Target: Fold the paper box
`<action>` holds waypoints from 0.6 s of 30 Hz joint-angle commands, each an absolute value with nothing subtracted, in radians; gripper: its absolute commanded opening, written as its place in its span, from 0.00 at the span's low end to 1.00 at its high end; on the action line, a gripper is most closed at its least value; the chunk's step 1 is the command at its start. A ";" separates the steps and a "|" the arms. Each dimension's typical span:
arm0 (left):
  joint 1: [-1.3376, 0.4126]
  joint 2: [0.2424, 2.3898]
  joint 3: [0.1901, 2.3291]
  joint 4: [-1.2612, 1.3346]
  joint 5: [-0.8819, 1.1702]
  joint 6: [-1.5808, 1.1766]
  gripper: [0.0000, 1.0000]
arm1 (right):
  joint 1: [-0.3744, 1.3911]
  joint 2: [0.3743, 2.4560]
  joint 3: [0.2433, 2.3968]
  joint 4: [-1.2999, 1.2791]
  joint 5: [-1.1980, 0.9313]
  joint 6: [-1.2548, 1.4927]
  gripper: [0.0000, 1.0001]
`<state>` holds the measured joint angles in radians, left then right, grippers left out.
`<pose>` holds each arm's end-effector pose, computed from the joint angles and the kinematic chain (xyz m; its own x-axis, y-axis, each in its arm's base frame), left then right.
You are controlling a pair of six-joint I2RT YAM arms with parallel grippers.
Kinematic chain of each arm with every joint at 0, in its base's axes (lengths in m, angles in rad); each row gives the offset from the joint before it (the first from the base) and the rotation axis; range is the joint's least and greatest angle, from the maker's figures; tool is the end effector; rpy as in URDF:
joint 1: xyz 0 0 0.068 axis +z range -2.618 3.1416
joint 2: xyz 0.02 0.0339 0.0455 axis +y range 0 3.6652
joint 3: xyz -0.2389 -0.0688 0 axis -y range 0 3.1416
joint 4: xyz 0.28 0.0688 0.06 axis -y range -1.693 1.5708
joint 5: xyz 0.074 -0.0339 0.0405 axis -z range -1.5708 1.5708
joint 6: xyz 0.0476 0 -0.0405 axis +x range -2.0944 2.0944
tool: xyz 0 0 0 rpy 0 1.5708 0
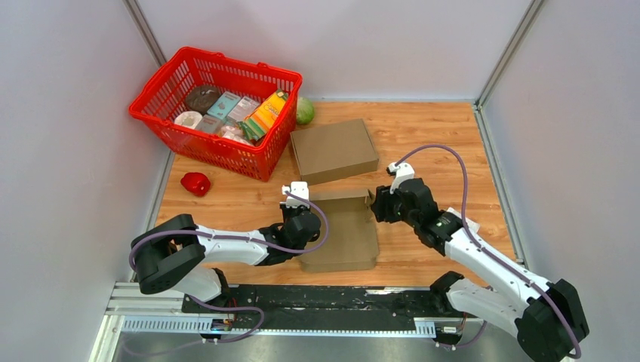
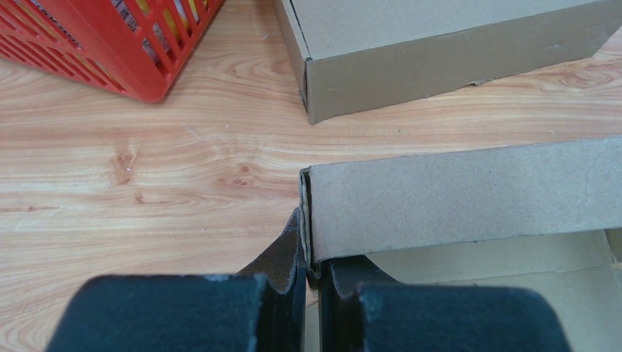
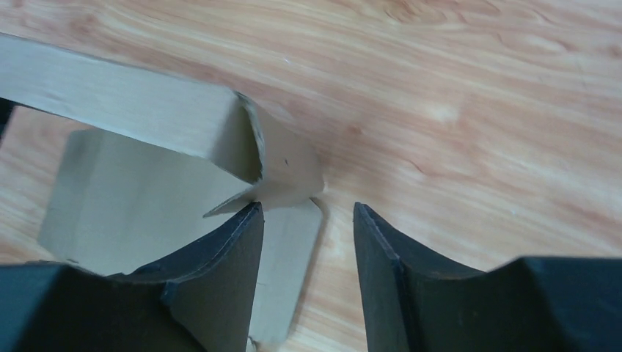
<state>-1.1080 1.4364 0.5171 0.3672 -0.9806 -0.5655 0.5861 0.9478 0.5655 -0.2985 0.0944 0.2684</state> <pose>0.1653 -0.2428 0.1113 -0.2953 -0.0761 -0.9524 0.0283 0.9957 -0.0883 0.2167 0.1385 0.1823 -0.6354 -0.1050 -0.7650 -0.3330 0.9311 0.1489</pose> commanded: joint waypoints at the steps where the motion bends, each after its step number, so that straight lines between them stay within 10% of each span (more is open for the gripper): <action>1: -1.115 1.442 0.502 0.348 -0.922 -0.571 0.00 | 0.592 0.977 0.563 -0.098 -0.026 0.183 0.51; 18: -1.114 1.434 0.492 0.360 -0.925 -0.569 0.00 | 0.603 1.118 0.506 0.152 0.098 0.136 0.39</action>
